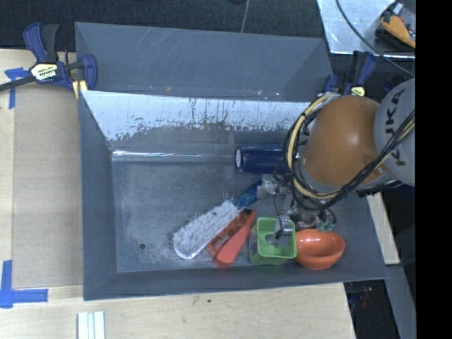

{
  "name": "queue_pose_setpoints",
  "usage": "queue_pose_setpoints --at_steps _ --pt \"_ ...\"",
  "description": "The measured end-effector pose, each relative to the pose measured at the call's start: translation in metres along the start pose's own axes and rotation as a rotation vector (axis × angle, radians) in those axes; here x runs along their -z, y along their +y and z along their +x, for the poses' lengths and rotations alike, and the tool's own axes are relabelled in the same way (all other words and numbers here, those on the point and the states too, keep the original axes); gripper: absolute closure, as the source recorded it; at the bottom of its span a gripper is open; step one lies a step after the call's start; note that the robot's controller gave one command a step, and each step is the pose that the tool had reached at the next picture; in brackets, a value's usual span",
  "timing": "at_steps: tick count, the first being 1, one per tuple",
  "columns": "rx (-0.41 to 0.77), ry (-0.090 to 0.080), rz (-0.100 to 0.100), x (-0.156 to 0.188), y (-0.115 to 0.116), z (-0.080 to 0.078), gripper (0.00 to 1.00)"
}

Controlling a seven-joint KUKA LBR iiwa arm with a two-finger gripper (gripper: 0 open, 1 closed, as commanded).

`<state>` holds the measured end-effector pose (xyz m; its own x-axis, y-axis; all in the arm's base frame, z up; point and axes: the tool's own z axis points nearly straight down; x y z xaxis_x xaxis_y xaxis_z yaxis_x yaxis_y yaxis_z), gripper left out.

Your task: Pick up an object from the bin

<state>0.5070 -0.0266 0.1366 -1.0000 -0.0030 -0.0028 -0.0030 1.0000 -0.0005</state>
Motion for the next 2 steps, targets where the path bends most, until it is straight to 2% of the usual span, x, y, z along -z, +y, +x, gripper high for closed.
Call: queue_pose_setpoints --at_steps 1,2 --pt "0.0 0.0 0.0 0.0 0.0 0.0 0.0" --pt "0.027 0.001 0.0 -0.031 0.034 -0.007 1.0"
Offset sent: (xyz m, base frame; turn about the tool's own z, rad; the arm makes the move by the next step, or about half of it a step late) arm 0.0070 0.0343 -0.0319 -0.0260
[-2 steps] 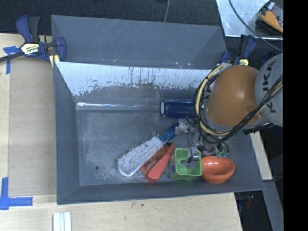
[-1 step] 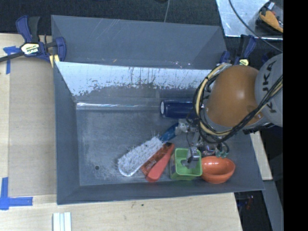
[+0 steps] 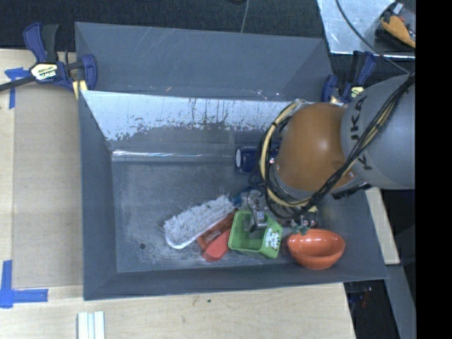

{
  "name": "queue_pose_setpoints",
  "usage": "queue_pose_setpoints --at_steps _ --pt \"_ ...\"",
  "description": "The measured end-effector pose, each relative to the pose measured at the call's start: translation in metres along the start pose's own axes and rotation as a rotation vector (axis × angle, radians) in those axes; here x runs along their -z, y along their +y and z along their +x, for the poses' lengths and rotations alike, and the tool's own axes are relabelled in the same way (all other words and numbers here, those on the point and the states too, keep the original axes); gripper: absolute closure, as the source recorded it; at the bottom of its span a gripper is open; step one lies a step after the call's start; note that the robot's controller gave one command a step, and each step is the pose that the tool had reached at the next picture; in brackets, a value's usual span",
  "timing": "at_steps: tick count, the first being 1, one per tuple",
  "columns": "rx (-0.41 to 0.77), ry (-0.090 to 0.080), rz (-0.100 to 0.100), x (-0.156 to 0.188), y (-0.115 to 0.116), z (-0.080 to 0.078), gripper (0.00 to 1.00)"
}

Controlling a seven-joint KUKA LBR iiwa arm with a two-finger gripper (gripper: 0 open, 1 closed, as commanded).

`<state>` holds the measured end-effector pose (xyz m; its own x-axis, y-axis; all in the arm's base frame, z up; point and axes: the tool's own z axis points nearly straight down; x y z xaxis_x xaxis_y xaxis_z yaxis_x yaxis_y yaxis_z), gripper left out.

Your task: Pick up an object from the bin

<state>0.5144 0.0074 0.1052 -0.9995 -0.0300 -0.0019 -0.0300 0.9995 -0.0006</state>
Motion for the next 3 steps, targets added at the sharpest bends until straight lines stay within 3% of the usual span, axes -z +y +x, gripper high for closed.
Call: queue_pose_setpoints --at_steps 1,2,3 --pt "0.0 0.0 0.0 0.0 0.0 0.0 1.0" --pt "-0.039 -0.005 0.001 -0.004 -0.044 -0.006 1.0" --pt "-0.061 -0.007 -0.003 0.002 -0.048 -0.038 1.0"
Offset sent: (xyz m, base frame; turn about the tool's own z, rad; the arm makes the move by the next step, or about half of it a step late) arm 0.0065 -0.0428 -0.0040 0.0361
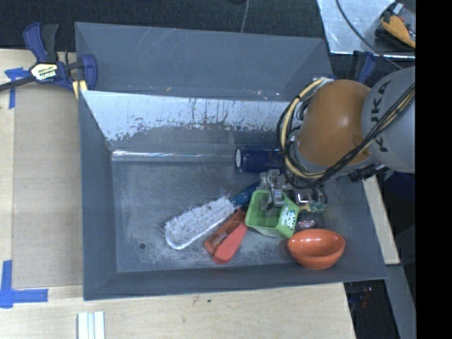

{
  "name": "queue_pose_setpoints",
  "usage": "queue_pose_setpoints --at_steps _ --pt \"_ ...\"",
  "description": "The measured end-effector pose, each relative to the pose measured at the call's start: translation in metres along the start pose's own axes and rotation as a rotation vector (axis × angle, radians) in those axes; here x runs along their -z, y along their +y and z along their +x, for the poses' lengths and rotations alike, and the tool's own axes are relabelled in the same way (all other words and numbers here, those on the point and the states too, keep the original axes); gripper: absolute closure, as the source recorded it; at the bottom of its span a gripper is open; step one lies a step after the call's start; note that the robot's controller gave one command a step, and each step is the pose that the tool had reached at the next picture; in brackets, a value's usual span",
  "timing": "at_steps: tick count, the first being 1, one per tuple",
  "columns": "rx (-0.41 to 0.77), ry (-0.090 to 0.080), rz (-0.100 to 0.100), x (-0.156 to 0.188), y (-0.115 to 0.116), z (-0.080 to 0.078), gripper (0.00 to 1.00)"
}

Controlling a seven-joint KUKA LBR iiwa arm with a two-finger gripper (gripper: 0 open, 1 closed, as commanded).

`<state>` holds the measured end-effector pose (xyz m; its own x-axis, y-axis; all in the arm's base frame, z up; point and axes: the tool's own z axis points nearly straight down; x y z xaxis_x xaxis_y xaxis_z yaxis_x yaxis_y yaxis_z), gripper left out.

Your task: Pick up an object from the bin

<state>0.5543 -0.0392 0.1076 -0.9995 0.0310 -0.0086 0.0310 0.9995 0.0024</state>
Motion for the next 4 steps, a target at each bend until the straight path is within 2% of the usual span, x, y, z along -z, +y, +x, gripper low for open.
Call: queue_pose_setpoints --at_steps 1,2,3,4 --pt "0.014 -0.001 0.002 -0.019 0.003 -0.007 1.0" --pt "-0.04 -0.024 -0.011 0.002 -0.035 0.008 1.0" --pt "-0.034 -0.014 -0.016 -0.012 -0.035 -0.023 1.0" --pt "-0.016 -0.011 -0.013 0.0 -0.041 -0.018 1.0"
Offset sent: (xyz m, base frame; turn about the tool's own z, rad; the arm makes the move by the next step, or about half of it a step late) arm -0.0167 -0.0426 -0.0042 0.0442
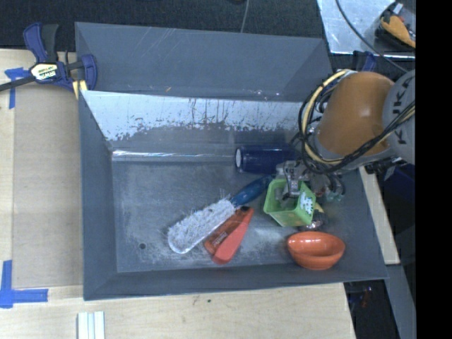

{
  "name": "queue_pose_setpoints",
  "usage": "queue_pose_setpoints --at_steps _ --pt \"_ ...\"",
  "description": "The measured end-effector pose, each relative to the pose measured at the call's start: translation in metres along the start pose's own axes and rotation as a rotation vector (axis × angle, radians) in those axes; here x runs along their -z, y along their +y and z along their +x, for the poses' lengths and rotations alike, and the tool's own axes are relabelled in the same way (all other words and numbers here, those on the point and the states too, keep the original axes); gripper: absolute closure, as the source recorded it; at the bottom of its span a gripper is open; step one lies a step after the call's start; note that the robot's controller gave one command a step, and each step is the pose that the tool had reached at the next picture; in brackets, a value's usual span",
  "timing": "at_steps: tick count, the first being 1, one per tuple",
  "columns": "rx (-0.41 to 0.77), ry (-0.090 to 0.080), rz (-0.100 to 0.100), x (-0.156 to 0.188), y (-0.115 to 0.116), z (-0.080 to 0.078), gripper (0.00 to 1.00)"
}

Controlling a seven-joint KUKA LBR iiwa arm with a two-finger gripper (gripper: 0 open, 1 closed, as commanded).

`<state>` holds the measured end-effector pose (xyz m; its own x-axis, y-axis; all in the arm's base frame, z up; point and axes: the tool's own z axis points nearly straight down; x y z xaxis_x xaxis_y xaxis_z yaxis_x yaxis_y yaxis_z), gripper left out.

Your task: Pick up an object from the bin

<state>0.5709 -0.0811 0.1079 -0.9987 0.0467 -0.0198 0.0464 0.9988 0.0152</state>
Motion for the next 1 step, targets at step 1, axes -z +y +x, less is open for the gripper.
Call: queue_pose_setpoints --at_steps 1 --pt "0.021 -0.008 0.007 0.0574 -0.0086 -0.0033 1.0"
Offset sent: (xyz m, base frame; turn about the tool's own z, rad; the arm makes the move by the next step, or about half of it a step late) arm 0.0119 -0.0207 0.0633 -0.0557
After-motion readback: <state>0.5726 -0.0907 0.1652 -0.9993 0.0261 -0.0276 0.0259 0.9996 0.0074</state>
